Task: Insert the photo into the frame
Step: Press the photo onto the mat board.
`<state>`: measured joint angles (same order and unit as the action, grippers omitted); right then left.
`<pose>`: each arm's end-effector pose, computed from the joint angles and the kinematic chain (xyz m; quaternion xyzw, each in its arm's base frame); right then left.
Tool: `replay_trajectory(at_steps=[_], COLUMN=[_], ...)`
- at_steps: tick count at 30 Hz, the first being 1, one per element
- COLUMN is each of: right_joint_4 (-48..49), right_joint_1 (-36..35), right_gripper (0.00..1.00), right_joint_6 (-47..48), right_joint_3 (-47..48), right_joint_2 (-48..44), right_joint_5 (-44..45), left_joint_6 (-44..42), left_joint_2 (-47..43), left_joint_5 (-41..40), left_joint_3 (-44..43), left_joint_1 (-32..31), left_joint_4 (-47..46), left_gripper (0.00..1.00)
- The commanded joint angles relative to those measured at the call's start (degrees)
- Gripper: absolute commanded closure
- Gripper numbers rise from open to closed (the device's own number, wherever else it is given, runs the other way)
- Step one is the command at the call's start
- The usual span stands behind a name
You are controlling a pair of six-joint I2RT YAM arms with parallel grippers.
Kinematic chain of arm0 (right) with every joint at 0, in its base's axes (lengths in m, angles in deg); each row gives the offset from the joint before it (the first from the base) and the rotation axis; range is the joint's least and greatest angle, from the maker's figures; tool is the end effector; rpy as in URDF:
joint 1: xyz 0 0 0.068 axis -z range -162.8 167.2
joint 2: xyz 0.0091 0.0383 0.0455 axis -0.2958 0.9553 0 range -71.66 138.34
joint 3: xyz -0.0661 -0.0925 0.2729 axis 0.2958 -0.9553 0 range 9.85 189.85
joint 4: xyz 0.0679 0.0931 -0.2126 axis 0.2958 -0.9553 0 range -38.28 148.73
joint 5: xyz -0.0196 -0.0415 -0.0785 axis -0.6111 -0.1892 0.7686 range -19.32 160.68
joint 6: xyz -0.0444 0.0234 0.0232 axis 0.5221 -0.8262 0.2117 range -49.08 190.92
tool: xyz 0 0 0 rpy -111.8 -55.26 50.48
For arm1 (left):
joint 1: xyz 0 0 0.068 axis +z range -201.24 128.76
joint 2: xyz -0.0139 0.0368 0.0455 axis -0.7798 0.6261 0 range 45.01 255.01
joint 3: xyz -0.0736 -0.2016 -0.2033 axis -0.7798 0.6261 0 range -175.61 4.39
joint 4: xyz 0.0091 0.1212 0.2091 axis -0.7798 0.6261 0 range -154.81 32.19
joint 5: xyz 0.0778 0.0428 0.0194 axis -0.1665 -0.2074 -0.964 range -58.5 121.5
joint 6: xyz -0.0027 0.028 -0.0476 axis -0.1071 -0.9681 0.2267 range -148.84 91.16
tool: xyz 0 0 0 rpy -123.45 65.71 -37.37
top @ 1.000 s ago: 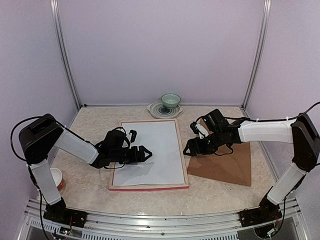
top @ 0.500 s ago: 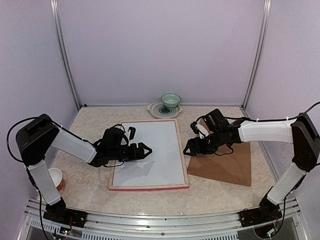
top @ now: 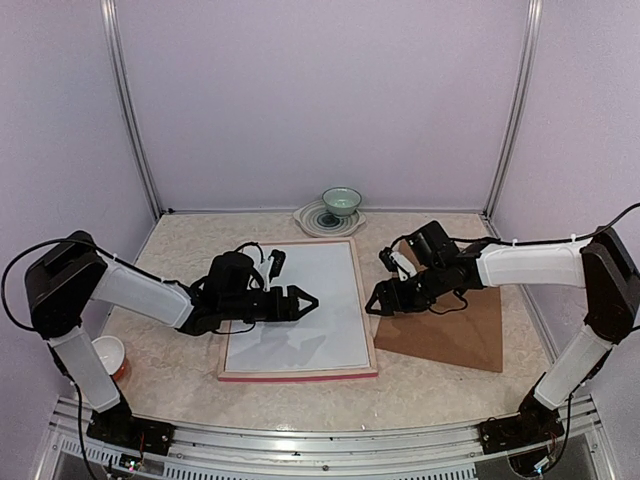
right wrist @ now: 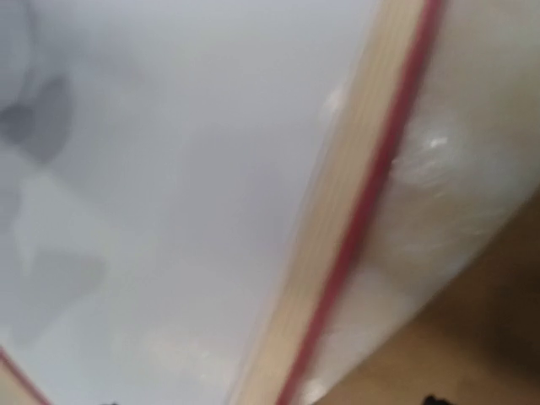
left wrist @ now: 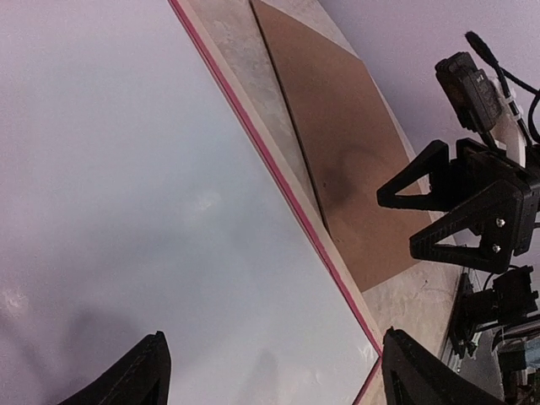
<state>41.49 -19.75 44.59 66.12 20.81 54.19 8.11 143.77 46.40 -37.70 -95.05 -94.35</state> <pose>0.2445 0.1974 0.2285 -0.1318 0.9315 0.2788 0.1929 0.2351 -0.2390 0.1931 0.1181 0.8405 -0.4192 0.3222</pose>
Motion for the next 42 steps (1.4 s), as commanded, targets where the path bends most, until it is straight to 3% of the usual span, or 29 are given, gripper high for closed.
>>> replay_trajectory(at_steps=[1, 12, 22, 37, 42], right_joint_4=[2.6, -4.6, -7.8, -13.6, -15.4], right_joint_1=[-0.5, -11.6, -14.7, -17.6, -17.6], right_gripper=[0.25, 0.26, 0.26, 0.25, 0.24], right_joint_6=[2.3, 9.1, 11.0, 12.6, 12.8], right_joint_3=[-1.1, 3.5, 5.3, 9.2, 10.9], right_joint_2=[-1.4, 4.1, 8.7, 11.2, 9.5], right_joint_5=[-9.0, -10.1, -8.7, -3.1, -1.3], left_joint_6=[-0.6, -0.9, 1.0, 0.5, 0.7], left_joint_2=[-1.9, -14.7, -27.0, -31.0, -32.7], left_joint_5=[2.4, -3.1, -6.8, -5.7, -6.0], left_joint_3=[-0.2, 6.3, 14.4, 15.3, 14.2], left_joint_1=[-1.1, -0.1, 4.4, 6.3, 6.0], left_joint_4=[-1.8, 3.1, 6.8, 9.6, 17.3], left_gripper=[0.14, 0.13, 0.11, 0.1, 0.11])
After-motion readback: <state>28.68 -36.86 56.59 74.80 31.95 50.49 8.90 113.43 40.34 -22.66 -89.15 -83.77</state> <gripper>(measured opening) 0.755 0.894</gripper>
